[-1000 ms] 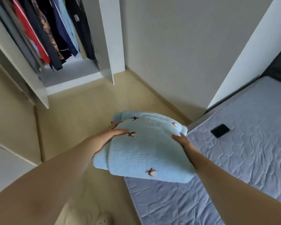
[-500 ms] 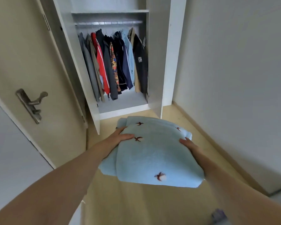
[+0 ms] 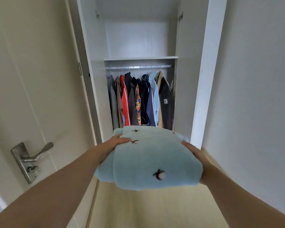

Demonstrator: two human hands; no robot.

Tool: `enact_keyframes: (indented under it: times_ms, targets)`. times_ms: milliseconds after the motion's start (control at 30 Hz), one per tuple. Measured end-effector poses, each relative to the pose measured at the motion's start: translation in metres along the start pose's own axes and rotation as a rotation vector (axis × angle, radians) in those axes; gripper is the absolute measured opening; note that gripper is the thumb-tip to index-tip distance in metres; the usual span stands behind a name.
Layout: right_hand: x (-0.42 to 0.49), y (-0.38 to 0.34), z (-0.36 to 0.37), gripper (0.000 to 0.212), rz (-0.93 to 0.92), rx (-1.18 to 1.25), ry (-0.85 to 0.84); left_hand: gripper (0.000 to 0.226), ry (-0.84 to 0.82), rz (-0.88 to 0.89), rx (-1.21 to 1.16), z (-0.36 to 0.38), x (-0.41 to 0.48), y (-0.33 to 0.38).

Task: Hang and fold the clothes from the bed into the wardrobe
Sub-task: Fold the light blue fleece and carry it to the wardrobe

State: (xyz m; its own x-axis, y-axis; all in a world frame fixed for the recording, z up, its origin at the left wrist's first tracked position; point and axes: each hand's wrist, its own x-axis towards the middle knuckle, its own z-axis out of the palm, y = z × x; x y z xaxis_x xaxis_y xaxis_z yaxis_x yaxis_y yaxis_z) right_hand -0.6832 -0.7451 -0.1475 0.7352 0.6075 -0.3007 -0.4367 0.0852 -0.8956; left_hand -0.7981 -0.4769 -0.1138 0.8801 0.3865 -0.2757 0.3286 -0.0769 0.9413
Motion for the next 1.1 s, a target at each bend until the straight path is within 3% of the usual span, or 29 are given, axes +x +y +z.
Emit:
enact_keyframes:
  times_ms: [100, 233, 400, 633, 867, 1100]
  targets:
    - [0.043, -0.045, -0.009, 0.030, -0.061, -0.011, -0.042, 0.020, 0.019, 0.062, 0.007, 0.001, 0.035, 0.044]
    - [0.103, -0.097, -0.010, 0.036, -0.122, -0.028, -0.129, 0.030, 0.070, 0.090, 0.009, -0.010, 0.085, 0.088]
    - [0.164, -0.136, -0.008, 0.032, -0.183, -0.012, -0.175, 0.020, 0.066, 0.062, 0.010, -0.032, 0.137, 0.120]
    - [0.265, -0.191, 0.013, 0.037, -0.231, 0.016, -0.129, 0.048, 0.010, 0.087, -0.023, -0.076, 0.244, 0.167]
    - [0.409, -0.263, 0.063, 0.035, -0.270, 0.066, -0.085, 0.070, 0.086, 0.121, -0.069, -0.156, 0.367, 0.229]
    - [0.527, -0.342, 0.107, 0.033, -0.369, 0.032, -0.199, 0.066, 0.142, 0.206, -0.152, -0.218, 0.467, 0.289]
